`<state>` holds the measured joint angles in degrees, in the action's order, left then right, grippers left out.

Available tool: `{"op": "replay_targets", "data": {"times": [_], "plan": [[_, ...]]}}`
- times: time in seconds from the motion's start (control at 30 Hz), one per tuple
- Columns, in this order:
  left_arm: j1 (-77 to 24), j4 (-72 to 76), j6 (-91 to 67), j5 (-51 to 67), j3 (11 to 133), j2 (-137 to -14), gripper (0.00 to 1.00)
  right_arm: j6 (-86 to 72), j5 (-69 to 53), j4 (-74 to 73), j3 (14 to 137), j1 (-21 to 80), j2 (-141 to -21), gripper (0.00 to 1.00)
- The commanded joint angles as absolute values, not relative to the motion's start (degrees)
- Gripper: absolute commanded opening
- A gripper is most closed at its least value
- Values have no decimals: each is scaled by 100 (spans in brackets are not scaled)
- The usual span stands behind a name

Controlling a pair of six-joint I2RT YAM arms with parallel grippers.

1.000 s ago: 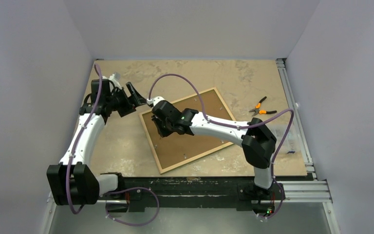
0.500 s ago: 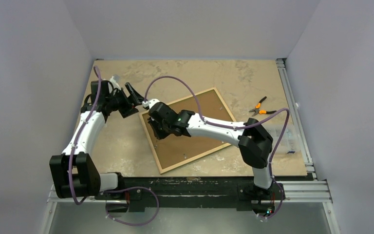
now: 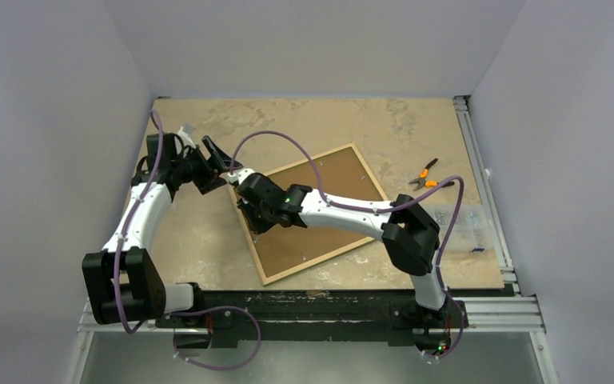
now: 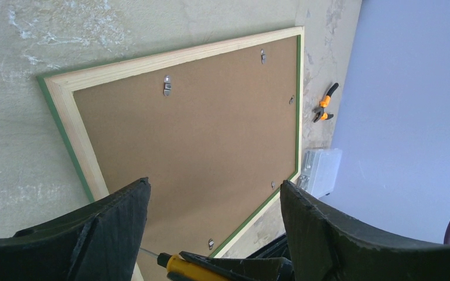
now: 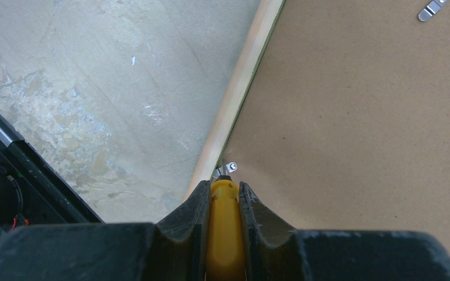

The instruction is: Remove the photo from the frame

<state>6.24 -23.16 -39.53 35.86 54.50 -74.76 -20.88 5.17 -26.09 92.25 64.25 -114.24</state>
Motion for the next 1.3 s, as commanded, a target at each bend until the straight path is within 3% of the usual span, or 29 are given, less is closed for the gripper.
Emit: {"op": "replay_targets", "data": {"times": [0.0,1.27], "plan": [[691,-2052,-4036,3770,5407,-7506,78,-1998,604,-2631,9483,6519,-11376,0],[689,-1855,-4147,3901,5287,-7499,76,-2257,1638,-3354,9185,6697,-11099,0]]}}
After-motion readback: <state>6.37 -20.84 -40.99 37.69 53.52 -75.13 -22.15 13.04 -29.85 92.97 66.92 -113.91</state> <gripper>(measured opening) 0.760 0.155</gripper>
